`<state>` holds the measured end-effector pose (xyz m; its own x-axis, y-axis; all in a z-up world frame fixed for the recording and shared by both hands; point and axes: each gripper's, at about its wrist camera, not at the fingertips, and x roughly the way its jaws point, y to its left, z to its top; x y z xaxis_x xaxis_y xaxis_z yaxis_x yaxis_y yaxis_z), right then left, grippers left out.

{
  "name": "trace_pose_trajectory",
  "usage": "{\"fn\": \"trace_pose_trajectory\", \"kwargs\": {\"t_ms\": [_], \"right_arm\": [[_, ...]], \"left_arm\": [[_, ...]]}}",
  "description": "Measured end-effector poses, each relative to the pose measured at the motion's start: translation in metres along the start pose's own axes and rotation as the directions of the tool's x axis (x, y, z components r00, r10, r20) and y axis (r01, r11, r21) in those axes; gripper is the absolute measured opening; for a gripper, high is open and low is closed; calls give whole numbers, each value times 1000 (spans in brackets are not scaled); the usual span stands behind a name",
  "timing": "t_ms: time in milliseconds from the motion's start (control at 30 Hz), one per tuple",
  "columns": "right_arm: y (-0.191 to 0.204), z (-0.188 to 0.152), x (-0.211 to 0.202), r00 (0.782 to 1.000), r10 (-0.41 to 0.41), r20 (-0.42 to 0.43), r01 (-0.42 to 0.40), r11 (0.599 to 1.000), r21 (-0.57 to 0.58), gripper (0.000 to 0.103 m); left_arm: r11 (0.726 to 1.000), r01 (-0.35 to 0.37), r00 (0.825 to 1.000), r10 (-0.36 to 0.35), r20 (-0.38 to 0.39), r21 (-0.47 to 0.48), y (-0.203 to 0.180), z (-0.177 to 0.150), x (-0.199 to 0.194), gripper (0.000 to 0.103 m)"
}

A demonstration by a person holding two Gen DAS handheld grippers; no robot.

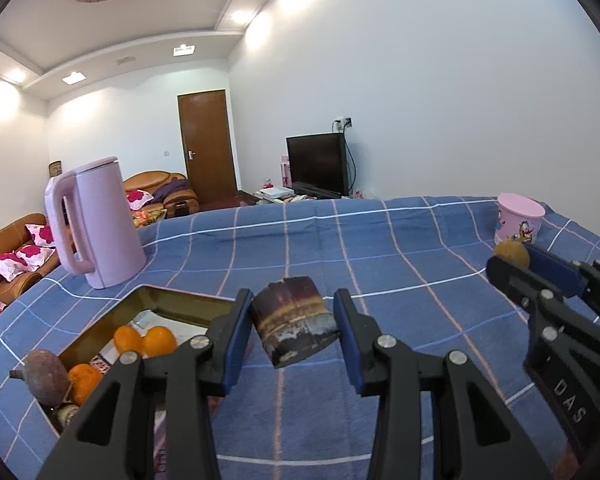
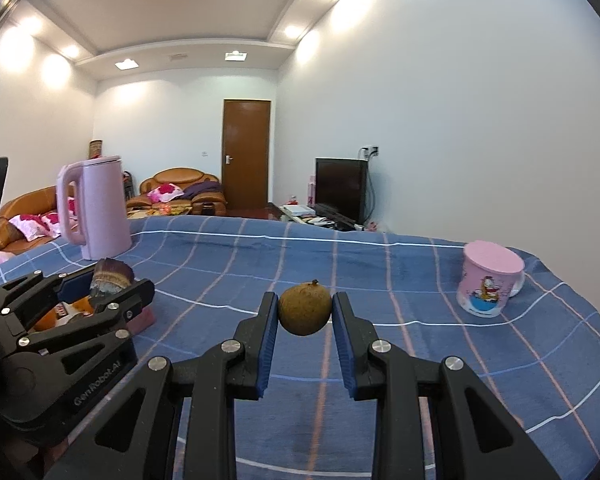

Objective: Organize fruits
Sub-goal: 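Lift the can and small yellow fruit and carry both over the tin box, then lower the can and yellow fruit into the tin and open both tools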

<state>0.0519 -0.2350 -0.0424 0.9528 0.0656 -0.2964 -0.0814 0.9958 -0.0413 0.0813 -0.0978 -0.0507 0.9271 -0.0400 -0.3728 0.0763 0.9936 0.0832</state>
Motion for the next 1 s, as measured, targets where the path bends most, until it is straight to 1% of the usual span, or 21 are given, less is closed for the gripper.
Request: {"fn": "trace_pose_trajectory", "kwargs": {"t_ms": [267, 633, 1000], "right_arm": [[35, 1, 2, 998, 55, 0, -55, 998, -34, 29], [78, 5, 11, 992, 122, -15, -123, 990, -74, 29], [117, 9, 20, 981, 193, -30, -195, 976, -97, 29]], "left_arm": [[999, -38, 999, 38, 21, -15, 28, -3, -11, 43], [995, -88, 996, 88, 10, -54, 72, -5, -16, 43], [986, -146, 989, 146, 4, -82, 109, -4, -19, 43]]}}
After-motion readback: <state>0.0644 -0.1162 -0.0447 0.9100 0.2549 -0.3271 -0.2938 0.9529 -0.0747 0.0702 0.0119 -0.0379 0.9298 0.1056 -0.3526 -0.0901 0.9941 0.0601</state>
